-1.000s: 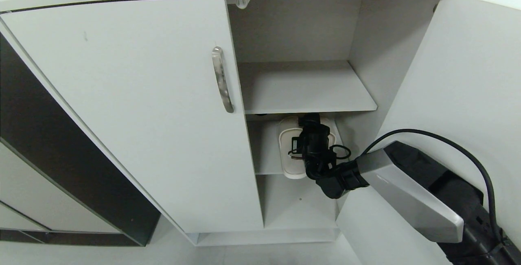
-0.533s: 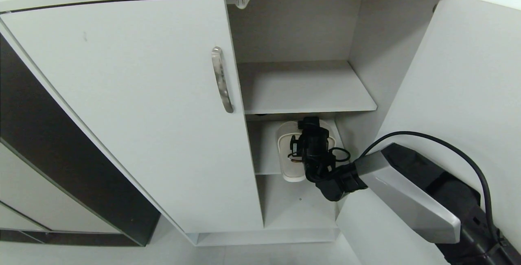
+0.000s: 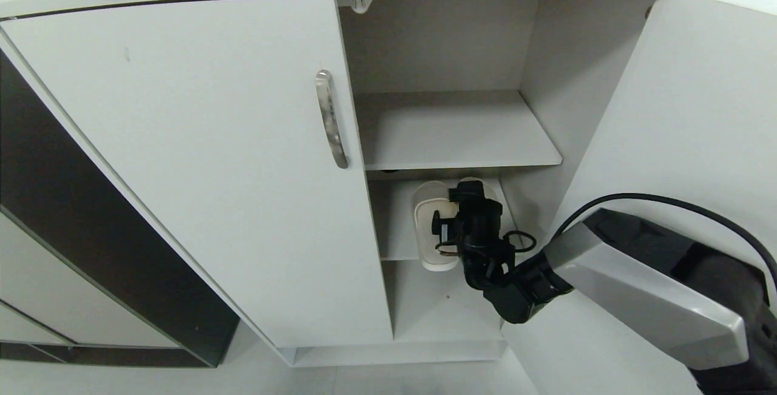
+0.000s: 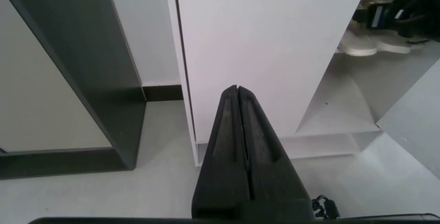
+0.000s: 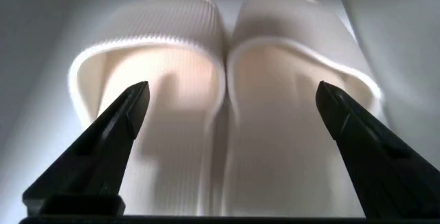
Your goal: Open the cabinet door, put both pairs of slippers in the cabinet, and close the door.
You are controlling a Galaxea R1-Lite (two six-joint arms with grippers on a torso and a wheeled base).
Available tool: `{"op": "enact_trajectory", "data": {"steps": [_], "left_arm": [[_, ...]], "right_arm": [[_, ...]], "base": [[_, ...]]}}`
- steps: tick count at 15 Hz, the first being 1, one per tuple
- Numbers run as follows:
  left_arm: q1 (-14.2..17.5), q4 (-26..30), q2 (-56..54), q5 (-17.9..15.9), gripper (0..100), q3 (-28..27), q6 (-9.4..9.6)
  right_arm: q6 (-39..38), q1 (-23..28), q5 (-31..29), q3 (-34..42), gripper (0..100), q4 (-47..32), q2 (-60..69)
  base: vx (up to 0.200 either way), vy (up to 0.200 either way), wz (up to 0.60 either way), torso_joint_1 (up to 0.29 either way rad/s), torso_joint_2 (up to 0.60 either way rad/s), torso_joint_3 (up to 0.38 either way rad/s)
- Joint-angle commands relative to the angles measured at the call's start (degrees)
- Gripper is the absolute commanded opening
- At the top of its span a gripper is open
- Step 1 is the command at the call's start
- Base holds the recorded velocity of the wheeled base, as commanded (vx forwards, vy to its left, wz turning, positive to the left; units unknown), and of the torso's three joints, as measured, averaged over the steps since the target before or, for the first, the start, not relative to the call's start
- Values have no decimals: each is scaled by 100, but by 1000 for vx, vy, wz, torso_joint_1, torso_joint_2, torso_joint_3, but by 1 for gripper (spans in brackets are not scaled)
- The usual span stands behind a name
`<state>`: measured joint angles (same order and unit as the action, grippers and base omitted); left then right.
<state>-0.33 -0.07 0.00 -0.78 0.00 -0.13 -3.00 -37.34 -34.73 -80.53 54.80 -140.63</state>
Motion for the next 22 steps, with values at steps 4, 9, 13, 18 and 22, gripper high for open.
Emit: {"op": "enact_trajectory", "data": {"steps": [4, 9, 13, 18, 22], "left_arm": [[-2, -1, 9, -10, 0, 0, 5], [-2, -1, 9, -19, 0, 0, 13], [-2, -1, 9, -19, 0, 0, 13], [7, -1, 9, -19, 0, 0, 13], [-2, -1, 9, -10, 0, 0, 13]], "right_arm": [[-69, -880, -359, 2120, 100, 506, 1363], [-104, -1126, -368, 2463, 100, 541, 1556], [-104, -1153, -368, 2446, 100, 532, 1547], [-104, -1144, -368, 2446, 100, 541, 1486], [-104, -1144, -368, 2446, 100, 550, 1486]], "base": [[0, 0, 0, 0, 0, 0], [-40, 0, 0, 1, 0, 1], [-200, 0, 0, 6, 5, 2], [-120, 0, 0, -1, 4, 2], [0, 0, 0, 0, 0, 0]]}}
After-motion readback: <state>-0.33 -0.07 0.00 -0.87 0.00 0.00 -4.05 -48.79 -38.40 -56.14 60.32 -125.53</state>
